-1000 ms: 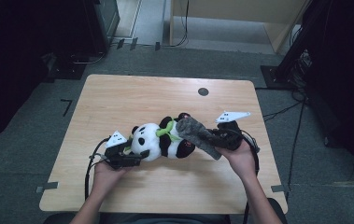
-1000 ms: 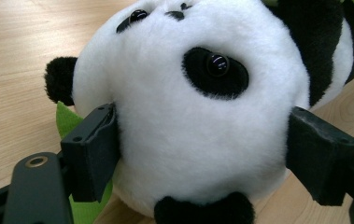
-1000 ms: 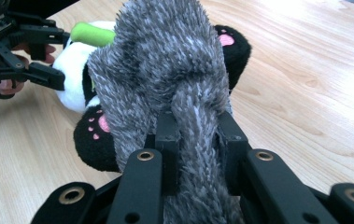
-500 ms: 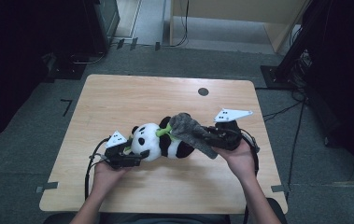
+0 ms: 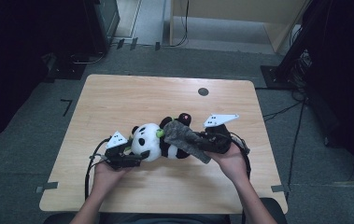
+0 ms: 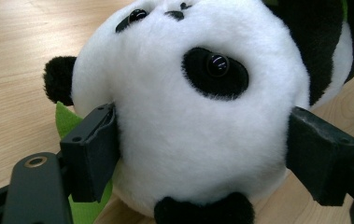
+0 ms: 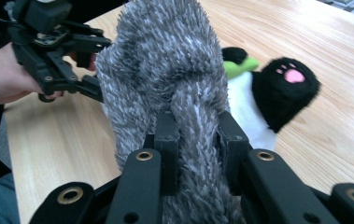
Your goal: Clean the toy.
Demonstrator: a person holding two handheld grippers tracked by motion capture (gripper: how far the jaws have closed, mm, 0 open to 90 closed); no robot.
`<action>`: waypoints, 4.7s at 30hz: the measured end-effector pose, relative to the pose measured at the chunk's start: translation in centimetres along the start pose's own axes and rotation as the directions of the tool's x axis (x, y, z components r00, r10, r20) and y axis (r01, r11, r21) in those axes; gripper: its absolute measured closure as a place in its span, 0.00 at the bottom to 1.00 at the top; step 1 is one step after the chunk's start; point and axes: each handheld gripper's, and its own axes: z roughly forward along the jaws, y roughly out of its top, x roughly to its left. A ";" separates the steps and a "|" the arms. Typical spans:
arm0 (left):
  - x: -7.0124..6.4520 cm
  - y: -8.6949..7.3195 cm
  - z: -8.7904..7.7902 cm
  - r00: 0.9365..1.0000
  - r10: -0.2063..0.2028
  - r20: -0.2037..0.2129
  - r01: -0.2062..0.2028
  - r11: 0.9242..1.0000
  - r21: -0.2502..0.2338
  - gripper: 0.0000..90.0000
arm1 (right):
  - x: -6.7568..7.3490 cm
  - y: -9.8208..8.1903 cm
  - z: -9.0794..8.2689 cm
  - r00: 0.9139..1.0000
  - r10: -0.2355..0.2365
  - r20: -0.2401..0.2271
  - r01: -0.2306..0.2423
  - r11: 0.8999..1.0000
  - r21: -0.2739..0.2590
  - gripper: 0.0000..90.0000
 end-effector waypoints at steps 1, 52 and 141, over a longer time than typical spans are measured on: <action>0.0 0.0 0.0 1.000 0.000 0.000 0.000 1.000 0.000 0.20 | 0.0 0.0 0.0 1.000 0.000 0.000 0.000 1.000 0.000 0.84; 0.1 -0.4 -0.1 1.000 -0.002 -0.011 0.002 0.999 -0.041 0.21 | 5.3 8.6 11.6 0.989 -0.061 -0.134 0.083 0.982 0.171 0.85; -0.2 -0.6 0.0 1.000 0.007 -0.027 -0.008 0.999 -0.036 0.24 | -0.5 9.1 12.9 0.994 0.042 -0.105 -0.015 0.968 0.252 0.83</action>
